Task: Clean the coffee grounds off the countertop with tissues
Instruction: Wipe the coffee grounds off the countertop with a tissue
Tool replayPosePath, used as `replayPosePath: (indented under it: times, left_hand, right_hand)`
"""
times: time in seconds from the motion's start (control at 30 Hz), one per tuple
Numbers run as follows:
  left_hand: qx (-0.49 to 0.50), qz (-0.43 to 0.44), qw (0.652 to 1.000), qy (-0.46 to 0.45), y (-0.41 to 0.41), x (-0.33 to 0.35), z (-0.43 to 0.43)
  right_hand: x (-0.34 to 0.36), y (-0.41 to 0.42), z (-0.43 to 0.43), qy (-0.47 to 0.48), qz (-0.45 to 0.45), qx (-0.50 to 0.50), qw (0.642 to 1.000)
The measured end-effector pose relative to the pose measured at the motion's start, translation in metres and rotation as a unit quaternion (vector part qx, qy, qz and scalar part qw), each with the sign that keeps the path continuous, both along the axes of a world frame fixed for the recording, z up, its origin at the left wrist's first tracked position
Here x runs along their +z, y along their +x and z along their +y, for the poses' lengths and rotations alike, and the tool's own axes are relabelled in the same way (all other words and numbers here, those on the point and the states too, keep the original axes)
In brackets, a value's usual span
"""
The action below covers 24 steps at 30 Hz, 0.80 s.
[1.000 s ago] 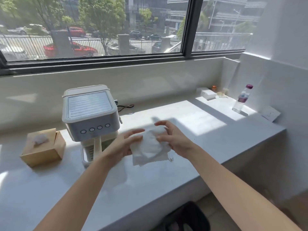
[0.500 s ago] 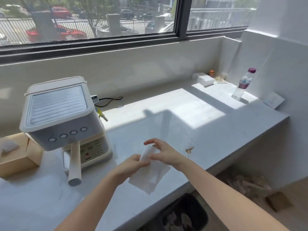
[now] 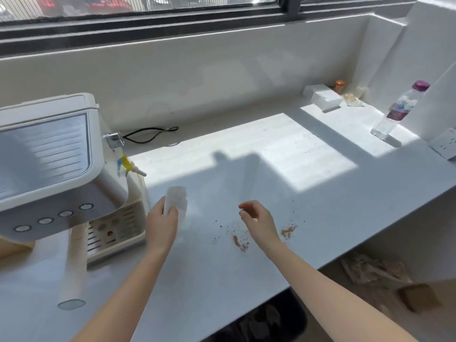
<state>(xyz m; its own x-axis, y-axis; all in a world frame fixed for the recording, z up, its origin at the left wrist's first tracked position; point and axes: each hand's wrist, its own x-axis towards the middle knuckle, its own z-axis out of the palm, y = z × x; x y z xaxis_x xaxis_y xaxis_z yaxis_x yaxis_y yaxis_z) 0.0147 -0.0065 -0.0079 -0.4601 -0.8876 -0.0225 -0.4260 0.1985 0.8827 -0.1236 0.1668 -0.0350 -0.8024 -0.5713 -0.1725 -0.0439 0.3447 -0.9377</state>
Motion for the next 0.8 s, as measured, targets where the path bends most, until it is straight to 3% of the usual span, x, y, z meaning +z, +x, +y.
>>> replayPosePath:
  times: [0.13,0.27,0.4,0.53,0.8]
  left_hand:
    - [0.041,-0.006,0.993,-0.107,-0.01,-0.01,-0.012]
    - [-0.025,-0.08,0.991,-0.1,-0.015,-0.046,-0.007]
    - [-0.114,-0.14,0.98,-0.079,-0.027,-0.09,0.025]
    - [-0.011,-0.118,0.991,-0.061,-0.05,-0.1,0.033]
    - [-0.085,-0.089,0.992,-0.001,-0.095,-0.095,0.07]
  right_hand:
    - [-0.019,-0.029,0.032,0.037,0.081,-0.073,0.993]
    - [-0.026,-0.07,0.077,0.095,0.142,-0.097,0.98]
    - [-0.04,-0.126,0.137,0.245,0.226,-0.098,0.938]
    - [-0.067,-0.149,0.164,0.405,0.27,-0.02,0.873]
    - [-0.075,-0.17,0.166,0.424,0.362,0.047,0.829]
